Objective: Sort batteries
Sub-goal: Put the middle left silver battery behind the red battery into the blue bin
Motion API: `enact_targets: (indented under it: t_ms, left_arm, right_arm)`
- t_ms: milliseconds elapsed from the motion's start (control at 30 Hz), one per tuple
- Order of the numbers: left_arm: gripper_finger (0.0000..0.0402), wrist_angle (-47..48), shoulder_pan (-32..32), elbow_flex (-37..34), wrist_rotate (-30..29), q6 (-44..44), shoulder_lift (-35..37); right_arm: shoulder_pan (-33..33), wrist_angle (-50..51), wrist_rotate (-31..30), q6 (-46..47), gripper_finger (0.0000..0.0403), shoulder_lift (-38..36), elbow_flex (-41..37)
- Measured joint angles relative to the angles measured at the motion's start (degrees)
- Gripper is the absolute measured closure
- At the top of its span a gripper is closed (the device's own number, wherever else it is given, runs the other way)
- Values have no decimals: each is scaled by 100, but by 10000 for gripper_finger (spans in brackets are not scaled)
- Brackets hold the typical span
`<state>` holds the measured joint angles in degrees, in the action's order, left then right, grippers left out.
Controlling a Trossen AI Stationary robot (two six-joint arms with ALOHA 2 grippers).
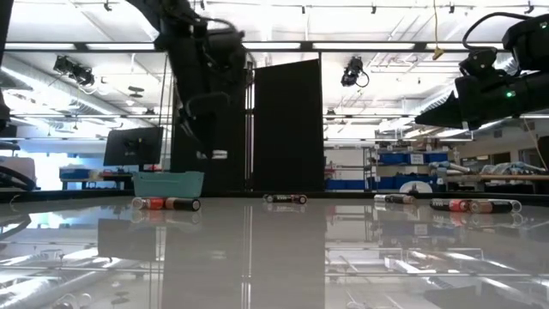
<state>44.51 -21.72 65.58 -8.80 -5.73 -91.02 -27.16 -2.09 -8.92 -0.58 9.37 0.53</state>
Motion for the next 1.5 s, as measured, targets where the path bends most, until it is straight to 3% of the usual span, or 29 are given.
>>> enact_targets:
  t_ms: [300, 533, 700, 900, 1167, 1500]
  left_arm:
    - [355, 607, -2213, 17, 53, -188, 166]
    - [355, -227, -3296, 20, 807, -25, -300]
    - [355, -284, -3517, 147, 931, 43, -826]
    - [355, -336, -3530, 302, 393, 80, -1356]
    - [355, -545, -3530, 420, 236, 25, -1577]
    - [278, -565, -3445, 413, 240, 77, -1476]
  right_arm:
    - [1, -86, 1, 1, 373, 0, 1]
    - [1, -127, -1, 2, 373, 0, 1]
    - [2, -129, -1, 2, 373, 0, 1]
    - [0, -129, -1, 0, 373, 0, 1]
    - [2, -129, 0, 0, 373, 0, 1]
    - [2, -127, 2, 0, 373, 0, 1]
